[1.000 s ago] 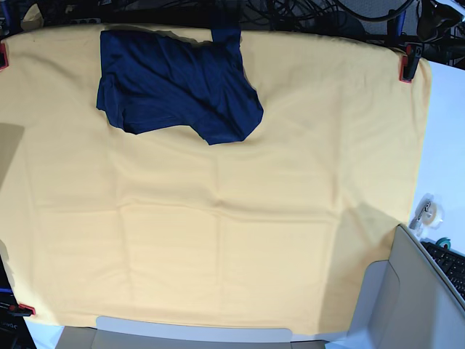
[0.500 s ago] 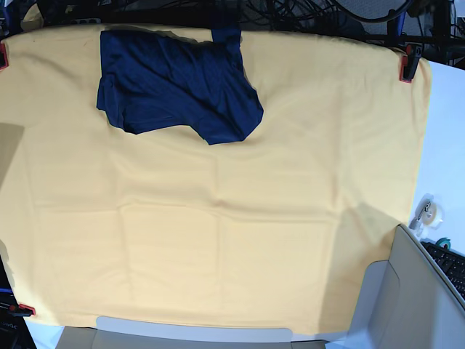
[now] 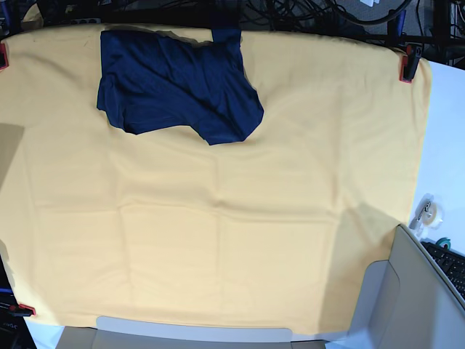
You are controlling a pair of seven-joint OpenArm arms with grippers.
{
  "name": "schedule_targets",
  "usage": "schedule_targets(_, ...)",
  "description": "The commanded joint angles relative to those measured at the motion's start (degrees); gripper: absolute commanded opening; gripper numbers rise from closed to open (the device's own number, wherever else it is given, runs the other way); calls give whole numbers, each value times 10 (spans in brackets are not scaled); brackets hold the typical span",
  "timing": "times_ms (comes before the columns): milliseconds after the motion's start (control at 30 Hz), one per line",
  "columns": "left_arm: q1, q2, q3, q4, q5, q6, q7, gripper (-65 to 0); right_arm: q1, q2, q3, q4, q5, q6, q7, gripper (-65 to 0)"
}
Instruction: Fold the T-shirt properly
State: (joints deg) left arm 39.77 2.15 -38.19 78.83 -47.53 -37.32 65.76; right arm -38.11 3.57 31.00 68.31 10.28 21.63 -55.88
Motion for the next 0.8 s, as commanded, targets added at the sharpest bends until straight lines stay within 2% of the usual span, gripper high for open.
schedule_targets(0, -5, -6, -3, -28, 2, -1, -17, -576, 9, 3, 2, -30, -3, 0, 16, -415)
schedule_targets(133, -83, -17, 0, -179, 57, -1, -104, -576, 70, 17, 2, -168, -3, 0, 76, -415)
schedule_targets(233, -136, -21, 1, -277, 90, -1, -158, -576, 103, 16, 2, -231, -3, 0, 125, -415)
schedule_targets(600, -215, -23, 3, -454, 167, -1, -418, -576, 199, 17, 1, -414, -5, 0, 254, -415)
schedule_targets(667, -223, -17, 28, -476, 195, -1, -467, -576, 210, 16, 1, -437, -18, 0, 277, -415)
schedule_targets(767, -227, -12, 126, -491, 237, -1, -529, -576, 227, 10, 1, -466, -94, -1, 325, -415)
